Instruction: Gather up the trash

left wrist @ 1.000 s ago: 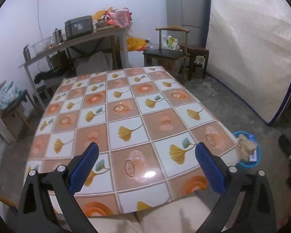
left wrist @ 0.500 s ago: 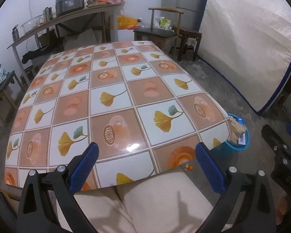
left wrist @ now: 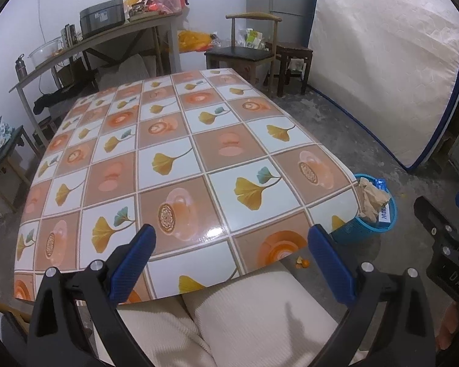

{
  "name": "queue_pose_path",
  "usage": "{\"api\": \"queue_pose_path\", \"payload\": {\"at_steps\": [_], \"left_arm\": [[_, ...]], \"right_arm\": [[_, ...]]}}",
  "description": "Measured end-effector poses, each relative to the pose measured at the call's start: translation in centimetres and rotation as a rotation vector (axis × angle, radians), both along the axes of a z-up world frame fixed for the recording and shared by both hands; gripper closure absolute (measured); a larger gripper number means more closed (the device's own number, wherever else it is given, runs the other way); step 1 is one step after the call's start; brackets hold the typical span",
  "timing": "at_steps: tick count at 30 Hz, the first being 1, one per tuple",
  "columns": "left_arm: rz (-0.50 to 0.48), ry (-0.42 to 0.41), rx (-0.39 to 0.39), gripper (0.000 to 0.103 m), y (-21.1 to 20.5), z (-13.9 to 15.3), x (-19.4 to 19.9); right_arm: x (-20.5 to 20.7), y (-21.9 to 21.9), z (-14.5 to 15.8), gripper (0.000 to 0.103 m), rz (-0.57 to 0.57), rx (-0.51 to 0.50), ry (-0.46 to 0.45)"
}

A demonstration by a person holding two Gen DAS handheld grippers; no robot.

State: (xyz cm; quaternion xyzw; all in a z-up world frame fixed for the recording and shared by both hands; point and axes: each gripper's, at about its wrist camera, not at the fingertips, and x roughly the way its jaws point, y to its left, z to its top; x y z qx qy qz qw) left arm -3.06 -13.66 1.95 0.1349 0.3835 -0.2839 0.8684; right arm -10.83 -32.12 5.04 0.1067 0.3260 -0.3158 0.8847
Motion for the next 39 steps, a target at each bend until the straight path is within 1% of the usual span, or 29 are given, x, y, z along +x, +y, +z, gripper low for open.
{"api": "queue_pose_path", "payload": {"at_steps": [13,17,22,28,33,39], "left_arm": [[0.070,-0.069,-0.002,0.006,0.9,1.2,-0.4],[0.098,-0.067,0.000,0.006,1.2,1.3,-0.3],[0.176,-0.057,-0.001,0.006,2.4,1.2,0.1],[0.234,-0.043,0.004,0.006,3.3,1.0,0.4],[0.260,-0.040,0.010,0.006,3.7,1.1,0.6],[0.275,-0.043,0.007,0.006,4.0,1.3,0.6]], "right_arm": [[-0.1,-0.1,0.5,0.008,0.031,-0.021,-0.016],[0.0,-0.1,0.5,0.008,0.056,-0.021,-0.014],[0.2,-0.3,0.4,0.008,0.077,-0.013,-0.009],[0.6,-0.1,0.4,0.008,0.104,-0.024,-0.009],[0.6,-0.1,0.4,0.008,0.115,-0.044,-0.004],[0.8,-0.1,0.4,0.008,0.123,-0.040,0.001]]}}
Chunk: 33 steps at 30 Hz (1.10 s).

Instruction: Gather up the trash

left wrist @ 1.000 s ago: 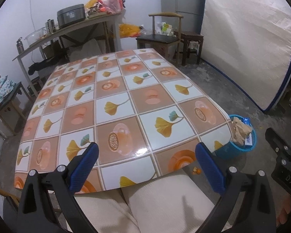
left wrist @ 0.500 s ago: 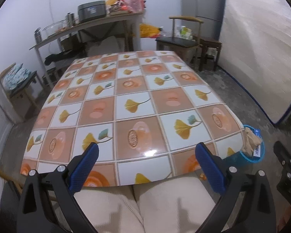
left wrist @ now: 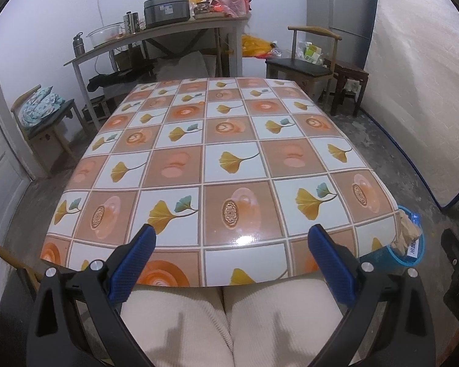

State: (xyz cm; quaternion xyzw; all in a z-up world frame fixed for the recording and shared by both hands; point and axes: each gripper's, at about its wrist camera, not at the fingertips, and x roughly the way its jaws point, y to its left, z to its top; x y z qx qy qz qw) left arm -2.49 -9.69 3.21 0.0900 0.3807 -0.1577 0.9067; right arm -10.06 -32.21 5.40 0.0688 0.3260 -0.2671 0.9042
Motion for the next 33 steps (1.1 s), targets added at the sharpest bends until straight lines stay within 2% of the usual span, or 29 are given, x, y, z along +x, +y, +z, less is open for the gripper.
{"api": "queue_pose_path", "payload": {"at_steps": [33], "left_arm": [[-0.008,0.008,0.015,0.006,-0.40,-0.11,0.23]], "right_arm": [[0.08,-0.02,-0.63,0.008,0.008,0.006,0.003]]}}
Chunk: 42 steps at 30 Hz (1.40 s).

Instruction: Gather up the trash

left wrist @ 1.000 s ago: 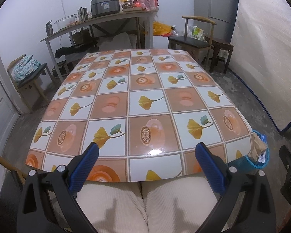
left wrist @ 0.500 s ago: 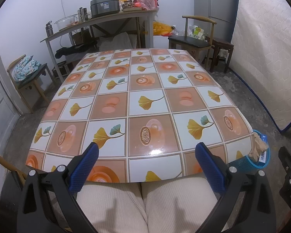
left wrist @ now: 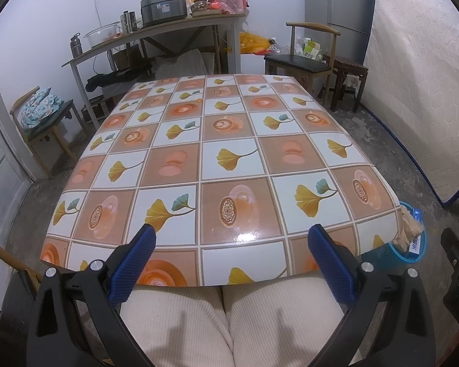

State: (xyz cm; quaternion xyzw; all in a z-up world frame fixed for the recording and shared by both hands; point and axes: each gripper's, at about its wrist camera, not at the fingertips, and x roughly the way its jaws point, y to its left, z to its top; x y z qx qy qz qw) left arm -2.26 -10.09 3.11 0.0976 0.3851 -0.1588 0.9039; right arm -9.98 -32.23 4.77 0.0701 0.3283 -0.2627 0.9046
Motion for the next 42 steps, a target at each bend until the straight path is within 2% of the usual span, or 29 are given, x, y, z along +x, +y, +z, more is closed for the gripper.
{"api": "queue_pose_path", "payload": {"at_steps": [15,30,42], "left_arm": [[0.000,0.003,0.000,0.006,0.0,0.0,0.0],[0.001,0.005,0.001,0.006,0.0,-0.3,0.1],[-0.001,0.006,0.003,0.006,0.0,-0.3,0.0]], "right_arm": [[-0.5,-1.8,1.1,0.008,0.018,0.013,-0.036],[-0.9,-1.2,1.7,0.008,0.106,0.013,-0.062],[-0.8,-1.1,1.7,0.008,0.113,0.021,-0.066]]}}
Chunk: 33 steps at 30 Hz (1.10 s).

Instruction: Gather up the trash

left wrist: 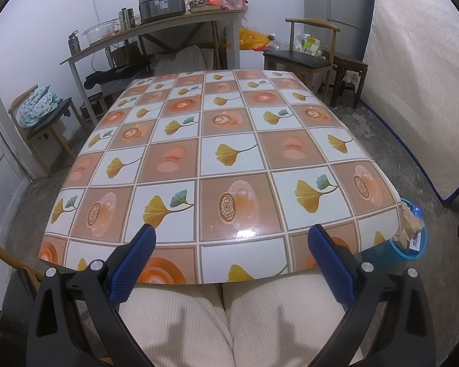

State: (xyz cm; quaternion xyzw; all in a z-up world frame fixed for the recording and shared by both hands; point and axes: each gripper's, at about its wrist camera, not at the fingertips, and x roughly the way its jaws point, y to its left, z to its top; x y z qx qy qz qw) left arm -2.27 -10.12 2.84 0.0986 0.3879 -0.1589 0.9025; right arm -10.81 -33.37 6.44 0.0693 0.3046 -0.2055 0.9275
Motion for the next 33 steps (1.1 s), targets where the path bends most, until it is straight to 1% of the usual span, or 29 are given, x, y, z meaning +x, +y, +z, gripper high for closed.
{"api": "queue_pose_path", "payload": {"at_steps": [33], "left_arm": [[0.001,-0.001,0.000,0.006,0.08,-0.24,-0.10]], "right_arm": [[0.00,0.12,-0.06,0.008,0.002,0.001,-0.006]]}}
